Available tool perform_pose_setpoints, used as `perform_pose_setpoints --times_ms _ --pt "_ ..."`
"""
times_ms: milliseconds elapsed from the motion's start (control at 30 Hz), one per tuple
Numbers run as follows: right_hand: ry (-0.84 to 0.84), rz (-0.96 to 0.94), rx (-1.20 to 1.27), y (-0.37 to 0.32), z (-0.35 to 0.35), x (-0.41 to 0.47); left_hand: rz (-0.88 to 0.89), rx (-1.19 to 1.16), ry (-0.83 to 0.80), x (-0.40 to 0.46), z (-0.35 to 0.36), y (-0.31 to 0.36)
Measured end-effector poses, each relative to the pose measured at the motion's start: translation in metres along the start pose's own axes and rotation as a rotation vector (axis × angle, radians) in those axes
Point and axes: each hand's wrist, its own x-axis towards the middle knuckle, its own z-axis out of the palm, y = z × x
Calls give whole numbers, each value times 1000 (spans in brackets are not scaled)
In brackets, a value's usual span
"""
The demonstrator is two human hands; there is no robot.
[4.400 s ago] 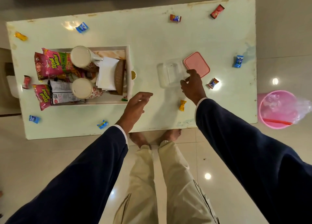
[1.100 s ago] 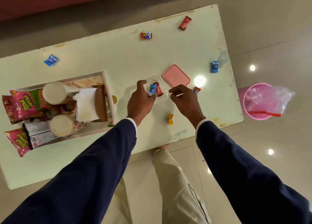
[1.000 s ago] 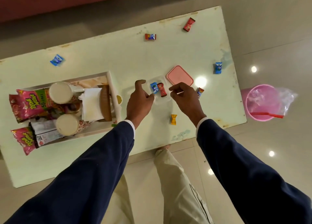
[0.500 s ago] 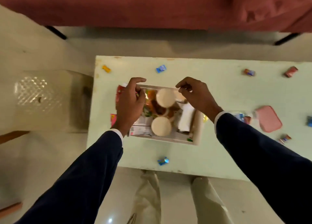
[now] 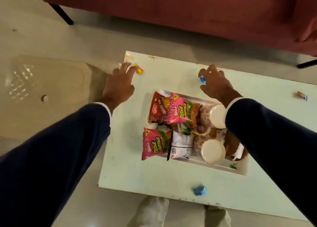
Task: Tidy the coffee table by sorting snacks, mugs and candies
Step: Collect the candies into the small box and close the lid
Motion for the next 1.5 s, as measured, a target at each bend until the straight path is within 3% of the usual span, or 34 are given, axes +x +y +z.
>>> perform_pose_setpoints --times_ms 100,233,400,567,700,767,867,933,1067,1233,1367,1500 --pt "-33 -28 -57 11 15 12 91 75 7 35 1 -3" --pt "-2 -5 44 21 24 19 187 153 7 54 6 3" --pt "-72 50 460 27 6 2 205 216 59 45 14 16" --pt "52 81 971 41 -26 -61 -176 -573 54 10 12 49" --pt "56 125 1230 74 -43 -129 -222 -894 64 -34 -2 115" --pt "84 166 1327 96 -48 -164 -240 -1070 -7 -58 -7 160" --pt "127 192 1394 130 -44 -213 -403 -1434 -167 -89 -8 239" --pt "154 231 1413 158 -37 -246 -414 -1550 -233 -109 -3 296" --pt "220 383 1220 215 -11 -300 -292 -1572 -406 -138 25 385" --pt "184 656 1169 292 23 -338 -385 -1469 -478 -159 77 461" --pt "194 644 1196 326 32 -330 -475 -1392 -410 -162 115 502" --pt "133 573 1177 344 32 -311 -417 -1268 -377 -158 129 531"
